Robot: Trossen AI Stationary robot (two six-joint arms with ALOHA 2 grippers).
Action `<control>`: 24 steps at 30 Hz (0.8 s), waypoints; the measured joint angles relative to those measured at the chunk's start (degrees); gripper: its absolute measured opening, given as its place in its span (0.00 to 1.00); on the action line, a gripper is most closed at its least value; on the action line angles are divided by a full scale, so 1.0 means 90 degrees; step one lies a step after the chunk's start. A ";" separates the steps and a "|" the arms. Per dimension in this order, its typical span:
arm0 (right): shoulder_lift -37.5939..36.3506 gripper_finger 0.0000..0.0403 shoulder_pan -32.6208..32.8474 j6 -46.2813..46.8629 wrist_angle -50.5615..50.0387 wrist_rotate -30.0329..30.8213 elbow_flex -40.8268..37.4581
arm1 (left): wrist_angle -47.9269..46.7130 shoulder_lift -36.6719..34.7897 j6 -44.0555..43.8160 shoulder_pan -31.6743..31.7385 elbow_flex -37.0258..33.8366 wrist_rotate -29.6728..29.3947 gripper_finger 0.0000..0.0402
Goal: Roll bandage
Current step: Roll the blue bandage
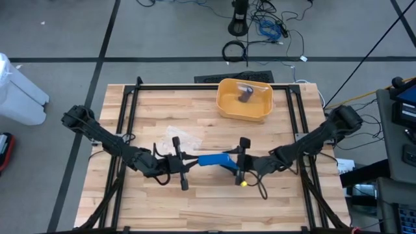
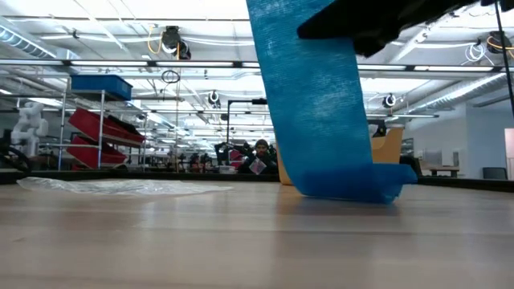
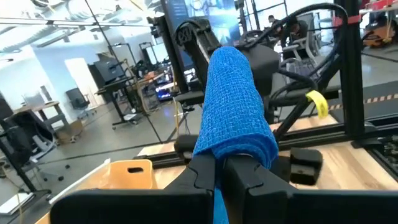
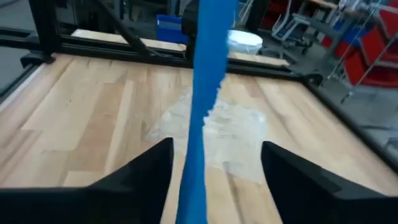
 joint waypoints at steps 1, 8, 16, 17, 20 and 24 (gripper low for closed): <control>0.0129 0.53 -0.0020 0.0055 0.0176 -0.0086 0.0000 | -0.0015 0.0002 0.0002 0.0002 0.0000 0.0000 0.02; 0.0684 0.09 -0.0038 0.0067 0.0578 -0.0249 0.0000 | -0.0016 0.0002 0.0240 0.0144 0.0000 -0.0034 0.02; 0.0732 0.00 0.0264 0.0425 0.0660 -0.1730 0.0000 | -0.0261 0.0002 0.1121 0.0311 0.0000 -0.0444 0.02; 0.0732 0.00 0.0345 0.0472 0.0716 -0.1901 0.0000 | -0.0323 0.0002 0.1207 0.0322 0.0000 -0.0520 0.02; 0.0730 0.00 0.0565 0.0628 0.0828 -0.2162 0.0000 | -0.0516 0.0002 0.1345 0.0350 0.0000 -0.0566 0.02; 0.0603 0.00 0.0754 0.0652 0.0883 -0.2172 0.0000 | -0.0833 0.0002 0.1343 0.0350 0.0000 -0.0568 0.02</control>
